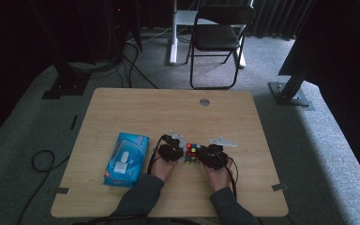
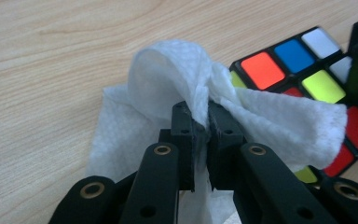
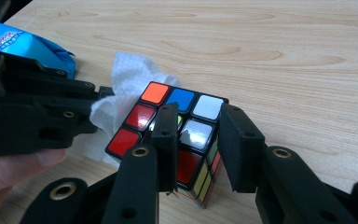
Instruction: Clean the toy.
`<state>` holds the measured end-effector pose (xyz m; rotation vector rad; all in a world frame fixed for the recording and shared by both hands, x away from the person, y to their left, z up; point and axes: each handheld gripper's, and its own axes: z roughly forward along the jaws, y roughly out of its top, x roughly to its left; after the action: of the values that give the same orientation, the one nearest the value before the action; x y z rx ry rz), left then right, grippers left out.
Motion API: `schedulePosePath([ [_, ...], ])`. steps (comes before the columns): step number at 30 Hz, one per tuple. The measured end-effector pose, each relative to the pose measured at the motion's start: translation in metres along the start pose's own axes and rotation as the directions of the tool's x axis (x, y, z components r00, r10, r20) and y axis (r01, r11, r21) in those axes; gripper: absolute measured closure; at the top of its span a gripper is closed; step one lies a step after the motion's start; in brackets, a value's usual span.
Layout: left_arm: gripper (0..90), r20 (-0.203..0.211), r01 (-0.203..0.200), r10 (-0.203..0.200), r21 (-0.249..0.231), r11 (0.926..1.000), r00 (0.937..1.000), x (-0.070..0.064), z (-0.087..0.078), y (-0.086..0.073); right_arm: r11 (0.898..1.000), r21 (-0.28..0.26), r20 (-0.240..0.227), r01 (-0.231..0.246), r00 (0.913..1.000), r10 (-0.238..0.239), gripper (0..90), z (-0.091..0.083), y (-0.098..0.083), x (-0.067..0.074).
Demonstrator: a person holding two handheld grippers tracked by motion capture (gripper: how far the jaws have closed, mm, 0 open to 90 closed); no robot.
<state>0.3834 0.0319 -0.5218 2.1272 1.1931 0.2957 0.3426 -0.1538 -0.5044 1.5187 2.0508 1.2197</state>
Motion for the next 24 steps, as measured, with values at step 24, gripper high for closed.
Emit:
schedulePosePath([
  [24, 82.3, 0.033, -0.024, 0.024, -0.025, 0.9994, 0.9992, -0.001, -0.014, -0.003, 1.000, -0.002, -0.001, 0.000, 1.0000, 0.000, 68.8, 0.000, 0.000, 0.000],
])
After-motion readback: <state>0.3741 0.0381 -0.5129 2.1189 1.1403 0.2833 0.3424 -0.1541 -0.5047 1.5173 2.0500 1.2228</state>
